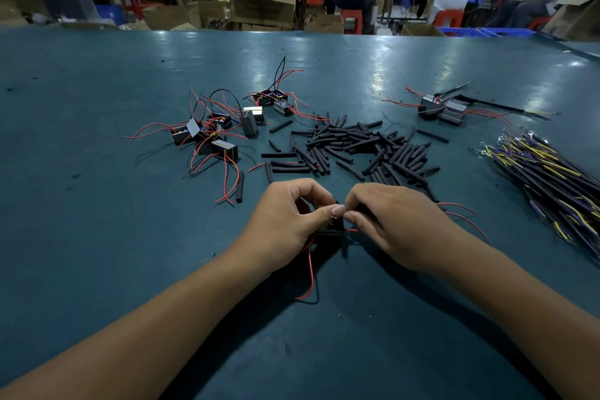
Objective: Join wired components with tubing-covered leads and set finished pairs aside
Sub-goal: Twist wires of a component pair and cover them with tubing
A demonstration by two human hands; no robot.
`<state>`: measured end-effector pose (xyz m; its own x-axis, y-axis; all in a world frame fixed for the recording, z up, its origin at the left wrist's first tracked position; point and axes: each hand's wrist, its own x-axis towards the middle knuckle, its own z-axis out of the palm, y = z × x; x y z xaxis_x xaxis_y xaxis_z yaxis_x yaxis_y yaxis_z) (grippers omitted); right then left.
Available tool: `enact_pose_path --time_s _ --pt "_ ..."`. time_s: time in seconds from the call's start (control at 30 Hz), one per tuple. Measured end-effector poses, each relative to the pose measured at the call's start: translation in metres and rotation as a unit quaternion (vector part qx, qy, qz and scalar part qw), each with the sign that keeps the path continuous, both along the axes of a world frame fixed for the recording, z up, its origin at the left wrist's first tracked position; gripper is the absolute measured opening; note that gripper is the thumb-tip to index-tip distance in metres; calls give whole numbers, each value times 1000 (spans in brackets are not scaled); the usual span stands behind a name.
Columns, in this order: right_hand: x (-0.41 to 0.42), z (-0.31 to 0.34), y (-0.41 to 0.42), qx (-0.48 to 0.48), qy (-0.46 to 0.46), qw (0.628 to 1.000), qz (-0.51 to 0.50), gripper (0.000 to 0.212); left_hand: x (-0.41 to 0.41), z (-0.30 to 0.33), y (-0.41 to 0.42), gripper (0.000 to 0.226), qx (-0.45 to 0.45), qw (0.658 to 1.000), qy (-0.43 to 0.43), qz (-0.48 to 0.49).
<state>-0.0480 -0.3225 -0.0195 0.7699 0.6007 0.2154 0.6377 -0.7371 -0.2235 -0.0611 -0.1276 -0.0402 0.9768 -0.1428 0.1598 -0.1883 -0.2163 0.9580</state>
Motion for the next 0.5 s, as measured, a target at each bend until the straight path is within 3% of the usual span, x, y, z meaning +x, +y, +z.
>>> enact_pose_path --time_s 0.2,0.33,0.5 --pt "1 -1 -1 52 12 998 12 6 -2 1 -1 25 -54 998 30 -7" --pt "5 6 -12 174 54 983 -6 11 -1 0 -1 20 -31 999 34 -9" --pt "5 10 -9 343 117 932 2 16 -1 -1 -1 19 6 1000 19 -10"
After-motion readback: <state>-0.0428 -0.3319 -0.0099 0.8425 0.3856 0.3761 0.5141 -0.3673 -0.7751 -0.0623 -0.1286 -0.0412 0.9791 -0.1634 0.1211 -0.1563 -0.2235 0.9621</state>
